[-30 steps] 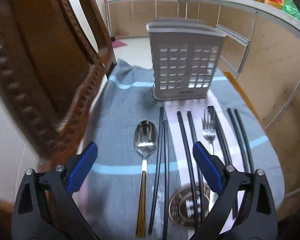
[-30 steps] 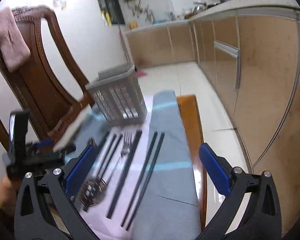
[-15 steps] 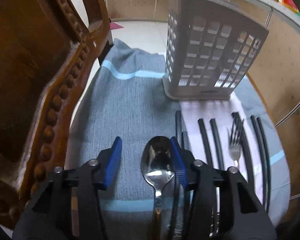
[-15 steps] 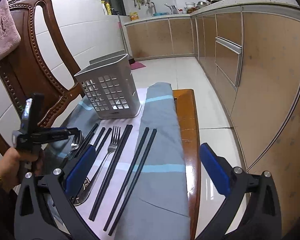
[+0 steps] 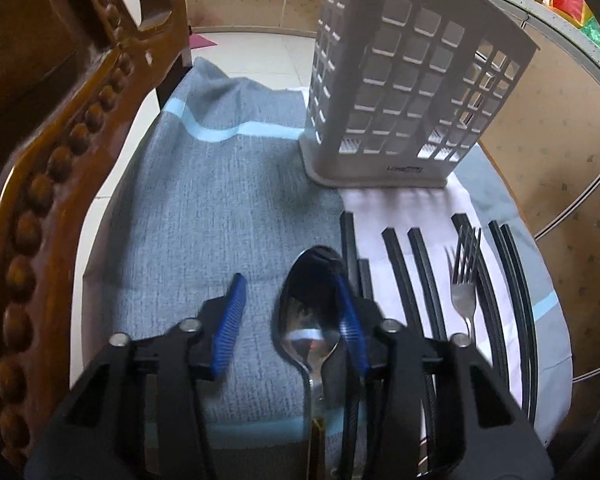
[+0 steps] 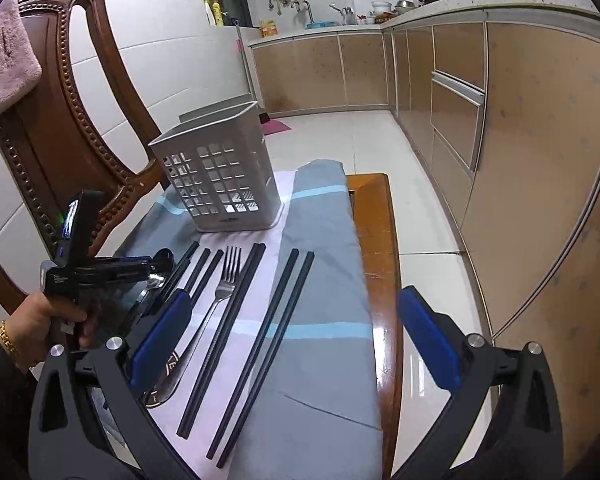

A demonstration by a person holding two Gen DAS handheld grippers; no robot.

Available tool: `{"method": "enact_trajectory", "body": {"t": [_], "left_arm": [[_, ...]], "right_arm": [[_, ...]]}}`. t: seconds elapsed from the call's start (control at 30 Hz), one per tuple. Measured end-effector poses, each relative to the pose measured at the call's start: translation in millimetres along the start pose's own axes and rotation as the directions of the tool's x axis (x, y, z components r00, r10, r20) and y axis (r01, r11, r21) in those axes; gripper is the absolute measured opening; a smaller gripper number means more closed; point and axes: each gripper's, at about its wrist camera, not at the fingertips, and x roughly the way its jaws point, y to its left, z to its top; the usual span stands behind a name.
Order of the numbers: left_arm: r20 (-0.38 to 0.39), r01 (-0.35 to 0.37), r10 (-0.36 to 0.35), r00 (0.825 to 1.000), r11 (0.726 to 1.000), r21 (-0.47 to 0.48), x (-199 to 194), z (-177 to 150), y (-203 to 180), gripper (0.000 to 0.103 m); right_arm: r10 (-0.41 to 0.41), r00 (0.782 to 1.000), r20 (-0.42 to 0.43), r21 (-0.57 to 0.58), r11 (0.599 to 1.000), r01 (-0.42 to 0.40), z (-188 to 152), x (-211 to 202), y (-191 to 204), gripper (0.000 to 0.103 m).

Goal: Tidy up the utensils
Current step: 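Lower the left gripper onto the steel spoon and close on it, then lift the spoon with the left gripper while the right gripper grasps a black chopstick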

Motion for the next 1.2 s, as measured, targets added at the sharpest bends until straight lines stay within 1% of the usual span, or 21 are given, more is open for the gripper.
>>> {"method": "enact_trajectory", "body": {"t": [0.07,0.1,0.17,0.23,0.37,0.4,0.5,0.6,0.63,0.67,0.7,0.73,0.8,0.87,0.9,1.03,1.07,1.13,1.17,1.2], "left_arm": [[0.006,0.004,-0.004,1.0,1.0,0.001,-0.1,4.0,-3.4,0.015],[0.013,0.002,-0.002,1.0,1.0,0.005,-1.6,5.7,-4.5,0.012],[0.036,0.002,-0.002,0.999,1.0,0.02,-6.3,8.7,-8.6,0.008],[0.059,-0.018,0.016,0.998,0.999,0.027,-11.8,13.4,-13.5,0.006],[0.105,-0.026,0.023,0.994,0.999,0.025,-30.0,18.9,-14.8,0.005],[0.123,-0.038,0.035,0.992,0.999,0.019,-38.7,18.3,-14.4,0.005],[0.211,-0.073,0.067,0.975,0.997,0.022,-69.7,19.1,-17.7,0.004],[0.305,-0.09,0.076,0.949,0.995,0.032,-105.2,17.4,-23.5,0.004],[0.339,-0.094,0.078,0.937,0.995,0.031,-118.5,15.8,-24.1,0.005],[0.368,-0.093,0.076,0.927,0.995,0.028,-129.7,13.6,-25.6,0.004],[0.398,-0.079,0.06,0.915,0.996,0.03,-143.6,10.7,-27.9,0.003],[0.414,-0.074,0.054,0.908,0.997,0.031,-151.6,8.7,-29.1,0.003],[0.47,-0.077,0.054,0.881,0.997,0.029,-172.5,2.2,-33.0,0.002],[0.505,-0.086,0.06,0.861,0.996,0.03,-184.7,-2.0,-36.5,0.002],[0.523,-0.093,0.065,0.85,0.995,0.028,-189.3,-3.7,-37.7,0.002],[0.556,-0.088,0.061,0.829,0.996,0.023,-209.3,-9.0,-35.8,0.002],[0.559,-0.092,0.062,0.827,0.995,0.026,-211.4,-11.3,-37.8,0.002],[0.567,-0.096,0.063,0.821,0.995,0.028,-215.4,-13.7,-37.4,0.002],[0.562,-0.093,0.059,0.825,0.995,0.031,-215.8,-12.6,-38.3,0.002],[0.559,-0.09,0.056,0.827,0.995,0.034,-217.4,-14.3,-37.5,0.002]], "right_arm": [[-0.008,1.0,-0.004,0.001,1.0,0.008,-0.1,1.5,-1.1,0.1],[-0.01,1.0,-0.007,0.001,1.0,0.01,-0.6,2.4,-1.3,0.1],[-0.018,1.0,-0.013,-0.004,1.0,0.018,-0.9,4.7,-1.3,0.1],[-0.035,0.999,-0.021,-0.014,0.999,0.034,-0.8,8.2,-1.7,0.1],[-0.074,0.996,-0.045,0.011,0.997,0.074,-0.2,18.0,-9.5,0.1],[-0.086,0.995,-0.052,0.02,0.996,0.087,0.3,20.7,-11.9,0.1],[-0.15,0.985,-0.085,0.025,0.988,0.153,0.4,31.8,-15.6,0.1],[-0.2,0.971,-0.132,0.021,0.979,0.204,1.3,46.9,-14.3,0.087],[-0.212,0.966,-0.145,0.009,0.976,0.216,2.1,53.1,-11.5,0.08],[-0.218,0.964,-0.154,-0.003,0.975,0.22,3.6,59.0,-9.5,0.071],[-0.225,0.96,-0.168,-0.022,0.974,0.225,5.9,68.8,-5.2,0.066],[-0.224,0.958,-0.178,-0.028,0.975,0.222,8.4,76.7,-2.4,0.059],[-0.219,0.957,-0.19,-0.032,0.976,0.217,13.1,90.2,1.6,0.055],[-0.225,0.954,-0.2,-0.038,0.974,0.222,17.0,103.1,5.1,0.044],[-0.226,0.951,-0.209,-0.039,0.974,0.223,18.1,108.6,6.5,0.042],[-0.235,0.937,-0.259,-0.04,0.972,0.233,20.7,130.6,8.2,0.032],[-0.221,0.936,-0.273,-0.037,0.975,0.219,21.1,136.2,9.2,0.029],[-0.225,0.931,-0.287,-0.046,0.974,0.221,21.6,144.2,11.3,0.027],[-0.229,0.927,-0.296,-0.052,0.973,0.224,21.8,149.8,12.0,0.026],[-0.23,0.928,-0.291,-0.053,0.973,0.225,22.9,152.1,12.4,0.024]]}}
